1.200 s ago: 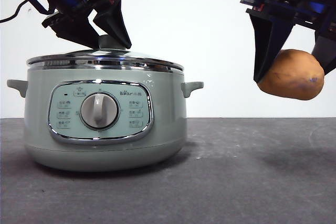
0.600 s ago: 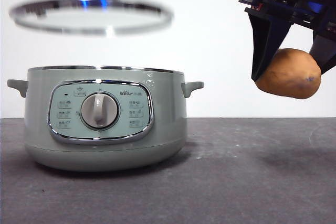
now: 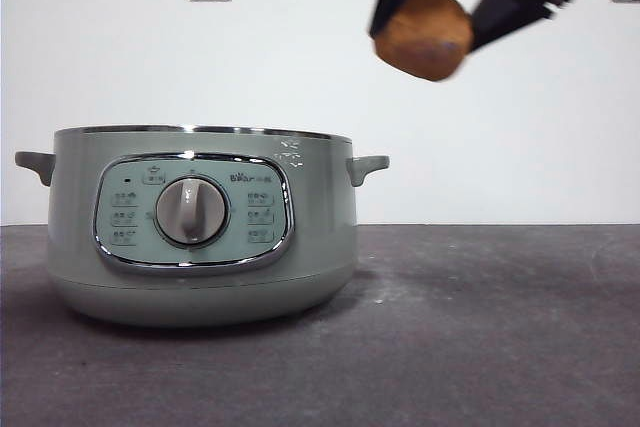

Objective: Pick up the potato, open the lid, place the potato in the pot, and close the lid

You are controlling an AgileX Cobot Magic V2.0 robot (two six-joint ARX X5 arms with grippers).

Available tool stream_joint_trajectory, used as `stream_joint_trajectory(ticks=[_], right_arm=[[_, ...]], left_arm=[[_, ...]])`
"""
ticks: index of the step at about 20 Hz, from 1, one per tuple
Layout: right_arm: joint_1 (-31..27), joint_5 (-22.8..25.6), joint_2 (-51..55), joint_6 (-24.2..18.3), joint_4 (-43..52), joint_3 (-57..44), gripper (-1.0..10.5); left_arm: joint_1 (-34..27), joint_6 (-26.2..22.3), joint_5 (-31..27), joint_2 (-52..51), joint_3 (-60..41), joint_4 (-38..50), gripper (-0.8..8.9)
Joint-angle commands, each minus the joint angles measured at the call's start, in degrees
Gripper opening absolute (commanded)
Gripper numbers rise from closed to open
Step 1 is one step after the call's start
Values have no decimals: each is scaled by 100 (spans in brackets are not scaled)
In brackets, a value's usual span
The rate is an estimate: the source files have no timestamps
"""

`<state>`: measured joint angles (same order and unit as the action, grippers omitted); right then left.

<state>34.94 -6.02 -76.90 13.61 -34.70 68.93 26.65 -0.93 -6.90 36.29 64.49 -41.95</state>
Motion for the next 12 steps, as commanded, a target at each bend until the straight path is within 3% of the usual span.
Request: stream_joint_trajectory(ticks=[1, 7, 12], right_arm=[[175, -2, -538, -177, -59, 549, -12], [586, 4, -2367, -719, -726, 2465, -12], [802, 57, -3786, -1169, -632, 3547, -11]], left_arm=[[-4, -63, -85, -315, 61, 107, -8], [-4, -63, -212, -575, 61, -166, -8], [-4, -61, -208, -575, 61, -236, -8]])
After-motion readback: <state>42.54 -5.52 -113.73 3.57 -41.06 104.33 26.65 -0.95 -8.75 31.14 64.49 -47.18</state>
